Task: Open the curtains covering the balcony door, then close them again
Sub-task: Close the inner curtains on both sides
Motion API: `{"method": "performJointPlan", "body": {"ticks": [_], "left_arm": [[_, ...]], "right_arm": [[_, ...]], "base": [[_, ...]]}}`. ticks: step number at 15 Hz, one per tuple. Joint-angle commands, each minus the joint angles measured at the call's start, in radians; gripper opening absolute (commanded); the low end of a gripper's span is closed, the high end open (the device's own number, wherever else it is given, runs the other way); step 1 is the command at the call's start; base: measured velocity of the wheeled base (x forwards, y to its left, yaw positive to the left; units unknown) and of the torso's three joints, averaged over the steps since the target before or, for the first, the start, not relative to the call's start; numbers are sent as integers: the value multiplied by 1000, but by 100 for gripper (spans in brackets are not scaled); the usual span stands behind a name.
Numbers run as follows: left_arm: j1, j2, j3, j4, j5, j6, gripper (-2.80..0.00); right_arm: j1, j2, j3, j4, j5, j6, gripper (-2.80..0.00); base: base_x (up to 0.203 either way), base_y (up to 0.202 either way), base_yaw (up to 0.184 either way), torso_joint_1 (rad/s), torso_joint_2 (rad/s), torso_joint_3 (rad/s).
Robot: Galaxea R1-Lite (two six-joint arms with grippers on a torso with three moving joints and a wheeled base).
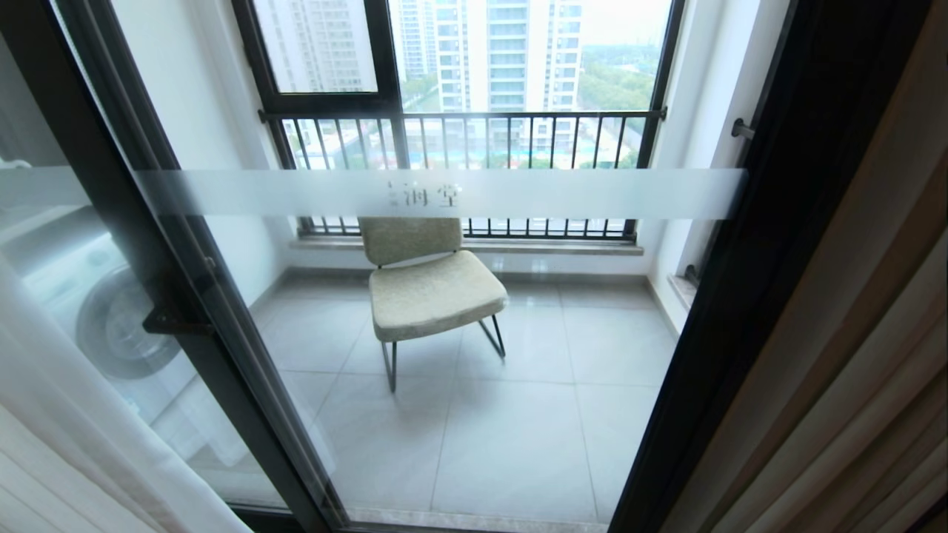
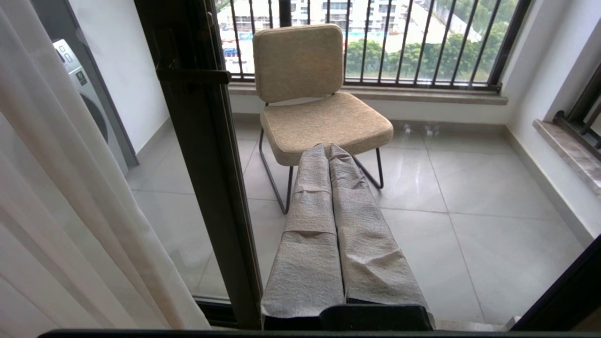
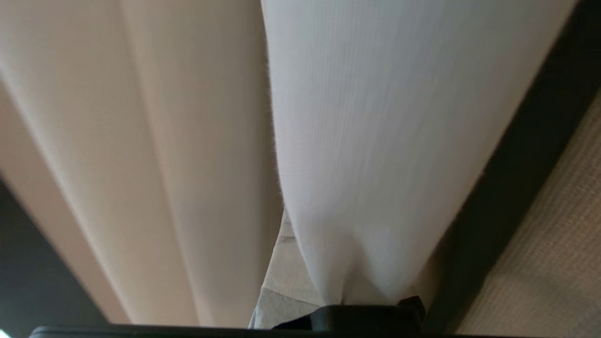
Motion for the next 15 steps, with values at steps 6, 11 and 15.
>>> {"method": "performJointPlan", "body": {"ticks": [6,11,15], "left_arm": [[0,-1,0,0,0,0,-280],[0,-1,0,-1,0,0,-280],[0,-1,0,0,0,0,-280]], "right_arm": [[139,-50,9,15,81,0,-280],[398,-66,8,38,80,3,-280],[518,-61,22,36,12,5,-280]], "base": [[0,0,0,0,0,0],[0,0,0,0,0,0],[0,0,0,0,0,0]]}}
